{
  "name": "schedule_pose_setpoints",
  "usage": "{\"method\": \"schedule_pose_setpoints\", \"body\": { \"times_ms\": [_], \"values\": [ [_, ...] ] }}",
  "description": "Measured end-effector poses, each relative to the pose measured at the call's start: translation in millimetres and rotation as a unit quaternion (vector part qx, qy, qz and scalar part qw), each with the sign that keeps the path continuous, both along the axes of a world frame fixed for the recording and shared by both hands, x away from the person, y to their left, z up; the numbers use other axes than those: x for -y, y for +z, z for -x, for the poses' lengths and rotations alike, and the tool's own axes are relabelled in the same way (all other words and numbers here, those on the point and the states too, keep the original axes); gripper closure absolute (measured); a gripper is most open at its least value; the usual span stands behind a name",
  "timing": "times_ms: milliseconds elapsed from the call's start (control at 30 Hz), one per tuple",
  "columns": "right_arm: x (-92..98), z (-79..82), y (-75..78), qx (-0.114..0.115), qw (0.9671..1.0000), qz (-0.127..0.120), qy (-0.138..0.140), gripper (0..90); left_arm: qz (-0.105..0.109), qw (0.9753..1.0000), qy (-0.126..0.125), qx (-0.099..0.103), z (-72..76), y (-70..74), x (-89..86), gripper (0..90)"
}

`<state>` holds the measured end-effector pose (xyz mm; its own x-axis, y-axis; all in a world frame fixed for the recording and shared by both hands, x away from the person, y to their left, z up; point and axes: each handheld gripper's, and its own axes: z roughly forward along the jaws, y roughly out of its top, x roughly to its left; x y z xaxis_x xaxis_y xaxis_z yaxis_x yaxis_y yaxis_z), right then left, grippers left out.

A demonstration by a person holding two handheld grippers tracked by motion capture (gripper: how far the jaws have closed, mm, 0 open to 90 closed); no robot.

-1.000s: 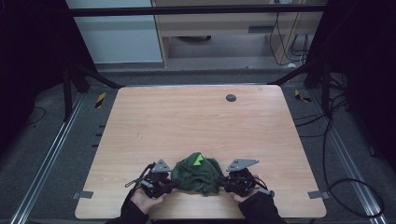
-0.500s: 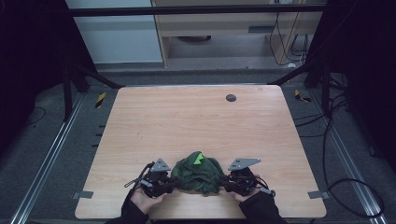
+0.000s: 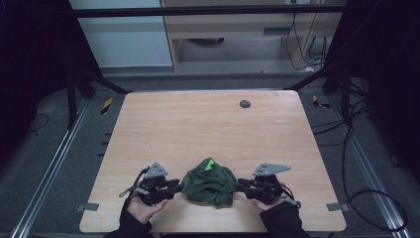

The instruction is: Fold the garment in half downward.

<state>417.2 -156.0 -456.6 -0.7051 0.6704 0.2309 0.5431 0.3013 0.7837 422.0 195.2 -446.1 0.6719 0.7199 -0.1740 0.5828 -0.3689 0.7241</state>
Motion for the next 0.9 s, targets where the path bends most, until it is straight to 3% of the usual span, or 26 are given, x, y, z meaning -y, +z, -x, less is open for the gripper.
{"method": "schedule_pose_setpoints", "body": {
  "times_ms": [300,600,900],
  "values": [
    [7.0,-18.0,8.6,0.018,0.9991,-0.010,-0.038,81.4,0.008,0.9991,0.035,0.021,-20.0,8.3,-6.5,76.0],
    [5.5,-35.5,13.8,0.024,0.9982,-0.016,-0.054,89.5,0.009,0.9981,0.047,0.038,-41.4,13.6,0.6,83.5],
    [-11.0,-52.1,11.4,0.022,0.9987,-0.013,-0.045,90.0,0.010,0.9987,0.041,0.026,-56.9,6.5,12.1,89.2]
  ]
}}
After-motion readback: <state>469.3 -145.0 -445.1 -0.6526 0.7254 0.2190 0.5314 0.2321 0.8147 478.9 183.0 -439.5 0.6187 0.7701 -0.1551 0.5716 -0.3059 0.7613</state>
